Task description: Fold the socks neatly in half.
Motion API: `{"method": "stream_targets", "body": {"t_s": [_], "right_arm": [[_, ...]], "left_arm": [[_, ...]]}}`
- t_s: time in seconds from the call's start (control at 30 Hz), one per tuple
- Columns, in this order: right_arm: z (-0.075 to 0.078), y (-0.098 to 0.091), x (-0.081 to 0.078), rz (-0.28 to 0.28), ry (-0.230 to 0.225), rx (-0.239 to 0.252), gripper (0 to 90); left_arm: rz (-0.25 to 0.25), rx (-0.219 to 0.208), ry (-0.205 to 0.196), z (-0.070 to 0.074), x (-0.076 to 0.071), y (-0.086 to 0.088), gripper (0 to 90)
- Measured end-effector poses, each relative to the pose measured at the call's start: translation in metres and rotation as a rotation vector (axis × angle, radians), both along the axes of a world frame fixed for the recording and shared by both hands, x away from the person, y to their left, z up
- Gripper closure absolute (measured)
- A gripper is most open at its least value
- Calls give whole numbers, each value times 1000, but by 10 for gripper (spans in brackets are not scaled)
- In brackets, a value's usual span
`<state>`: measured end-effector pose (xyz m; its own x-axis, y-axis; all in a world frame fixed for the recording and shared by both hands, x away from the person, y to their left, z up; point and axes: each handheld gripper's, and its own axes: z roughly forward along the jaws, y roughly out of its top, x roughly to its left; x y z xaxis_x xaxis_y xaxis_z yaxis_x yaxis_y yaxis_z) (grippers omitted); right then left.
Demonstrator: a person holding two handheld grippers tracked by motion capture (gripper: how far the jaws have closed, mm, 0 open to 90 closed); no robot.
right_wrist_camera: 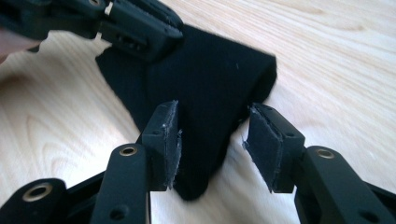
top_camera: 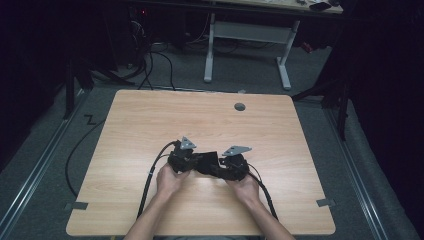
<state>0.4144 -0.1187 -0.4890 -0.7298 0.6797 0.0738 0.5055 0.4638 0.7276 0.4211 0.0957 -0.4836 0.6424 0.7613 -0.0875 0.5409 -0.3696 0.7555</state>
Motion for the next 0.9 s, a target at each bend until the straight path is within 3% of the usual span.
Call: {"method": "stream_targets", "body": {"t_s": [0.1, 0.17, 0.27, 0.3, 0.33, 0.5, 0.67, 0.9], "right_arm": [[5, -8, -7, 3, -14, -8, 536], [12, -13, -10, -8, -33, 15, 548], [23, -16, -7, -30, -63, 58, 559], [25, -15, -4, -31, -67, 62, 560], [27, -13, -1, -37, -60, 67, 561], [17, 0, 12, -34, -21, 48, 568], [10, 3, 18, -45, 7, 47, 582], [8, 6, 25, -40, 19, 15, 602]], "left_arm": [[-3, 5, -7, 1, 0, 1, 775], [-3, 0, -18, 1, 1, 1, 765], [18, -16, -22, 5, 0, 4, 691], [31, -44, -19, 7, -2, 6, 646], [40, -66, -17, 9, -4, 7, 619], [58, -44, -7, 14, -16, 2, 592], [71, -51, 38, 5, -5, -1, 594], [68, -69, 50, 3, 7, -2, 621]]}}
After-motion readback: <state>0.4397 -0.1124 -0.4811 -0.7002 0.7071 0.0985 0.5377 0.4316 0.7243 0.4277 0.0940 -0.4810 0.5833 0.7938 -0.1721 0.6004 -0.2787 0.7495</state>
